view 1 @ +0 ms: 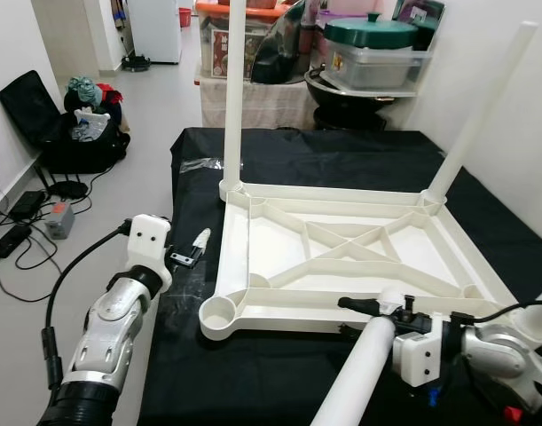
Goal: Building children table
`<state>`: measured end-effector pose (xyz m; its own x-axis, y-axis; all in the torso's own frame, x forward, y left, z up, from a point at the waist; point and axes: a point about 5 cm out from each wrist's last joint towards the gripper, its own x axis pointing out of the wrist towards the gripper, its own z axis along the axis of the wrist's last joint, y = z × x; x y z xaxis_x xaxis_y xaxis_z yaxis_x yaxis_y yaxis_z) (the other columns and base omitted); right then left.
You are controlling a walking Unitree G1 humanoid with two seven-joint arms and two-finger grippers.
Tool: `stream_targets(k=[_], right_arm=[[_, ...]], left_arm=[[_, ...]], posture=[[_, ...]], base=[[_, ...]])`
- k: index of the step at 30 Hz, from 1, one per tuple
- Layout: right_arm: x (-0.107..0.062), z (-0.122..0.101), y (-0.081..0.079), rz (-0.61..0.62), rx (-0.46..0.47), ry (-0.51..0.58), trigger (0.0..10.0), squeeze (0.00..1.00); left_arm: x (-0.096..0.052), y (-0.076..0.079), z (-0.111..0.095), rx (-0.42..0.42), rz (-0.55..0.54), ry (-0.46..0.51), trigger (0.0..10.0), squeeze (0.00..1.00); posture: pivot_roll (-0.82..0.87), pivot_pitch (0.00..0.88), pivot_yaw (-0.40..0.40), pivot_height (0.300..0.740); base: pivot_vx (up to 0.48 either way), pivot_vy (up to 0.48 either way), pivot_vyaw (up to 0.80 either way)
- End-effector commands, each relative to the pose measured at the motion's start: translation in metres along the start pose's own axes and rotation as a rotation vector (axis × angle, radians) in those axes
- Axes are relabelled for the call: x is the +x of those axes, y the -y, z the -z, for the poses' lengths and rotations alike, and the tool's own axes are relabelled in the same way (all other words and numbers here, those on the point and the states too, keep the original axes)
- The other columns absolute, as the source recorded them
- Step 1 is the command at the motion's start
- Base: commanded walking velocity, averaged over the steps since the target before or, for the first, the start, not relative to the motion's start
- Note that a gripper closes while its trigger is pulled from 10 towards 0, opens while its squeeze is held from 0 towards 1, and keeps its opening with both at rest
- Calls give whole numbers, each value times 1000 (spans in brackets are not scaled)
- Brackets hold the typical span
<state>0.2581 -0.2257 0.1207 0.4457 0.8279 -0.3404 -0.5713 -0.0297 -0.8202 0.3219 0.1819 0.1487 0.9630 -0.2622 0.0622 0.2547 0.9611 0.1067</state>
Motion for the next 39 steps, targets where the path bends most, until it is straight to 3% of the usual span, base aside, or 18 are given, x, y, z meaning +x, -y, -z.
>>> stream_targets(k=[1,4,6,7,8,10,11,13,18,20,23,29,31,33,35,36,37,39], right_arm=[[6,-4,-40,-211,55,38,0,0],[10,-2,-31,-129,110,24,0,0],[17,7,9,197,291,2,0,0],[17,7,9,197,291,2,0,0],[19,9,44,455,437,41,0,0],[19,9,44,455,437,41,0,0],[17,9,79,710,590,122,0,0],[11,-3,124,1002,789,321,0,0],[8,-13,148,1169,900,457,0,0],[8,-13,148,1169,900,457,0,0],[16,-8,157,1381,1106,493,0,0],[46,-11,145,1356,1242,484,0,0],[83,-29,138,1263,1367,514,0,0],[83,-29,138,1263,1367,514,0,0],[113,-48,135,1157,1432,533,0,0],[113,-48,135,1157,1432,533,0,0],[133,-62,132,1073,1441,536,0,0],[138,-65,131,1043,1412,519,0,0]], left_arm=[[0,4,2,-1,10,-2,10000,0],[0,3,2,-4,5,-2,10000,0],[-1,2,3,-10,-2,-3,10000,0],[-1,2,3,-10,-2,-3,10000,0],[-1,2,3,-13,-1,-5,10000,0],[-1,2,3,-13,-1,-5,10000,0],[-1,3,4,-14,1,-6,10000,0],[0,3,4,-17,4,-5,10000,0],[2,4,3,-15,6,-4,10000,0],[2,4,3,-15,6,-4,10000,0],[1,4,5,-17,2,-5,10000,0],[1,5,5,-19,-2,-4,10000,0],[1,2,4,-18,-14,-2,10000,0],[1,2,4,-18,-14,-2,10000,0],[0,-1,3,-14,-28,0,10000,0],[0,-1,3,-14,-28,0,10000,0],[-1,-4,3,-11,-42,2,10000,0],[-2,-5,3,-8,-49,1,10000,0]], posture=[[41,0,-69,740],[43,0,-70,740],[45,0,-67,740],[45,0,-67,740],[41,0,-65,740],[41,0,-65,740],[41,0,-63,740],[40,0,-63,740],[48,0,-63,740],[48,0,-63,740],[44,0,-65,740],[51,0,-71,740],[62,0,-79,740],[62,0,-79,740],[85,0,-97,740],[85,0,-97,740],[90,0,-102,740],[93,0,-106,740]], base=[[0,0,0],[0,0,0],[0,0,0],[0,0,0],[0,0,0],[0,0,0],[0,0,0],[0,0,0],[0,0,0],[0,0,0],[0,0,0],[0,0,0],[0,0,0],[0,0,0],[0,0,0],[0,0,0],[0,0,0],[0,0,0]])
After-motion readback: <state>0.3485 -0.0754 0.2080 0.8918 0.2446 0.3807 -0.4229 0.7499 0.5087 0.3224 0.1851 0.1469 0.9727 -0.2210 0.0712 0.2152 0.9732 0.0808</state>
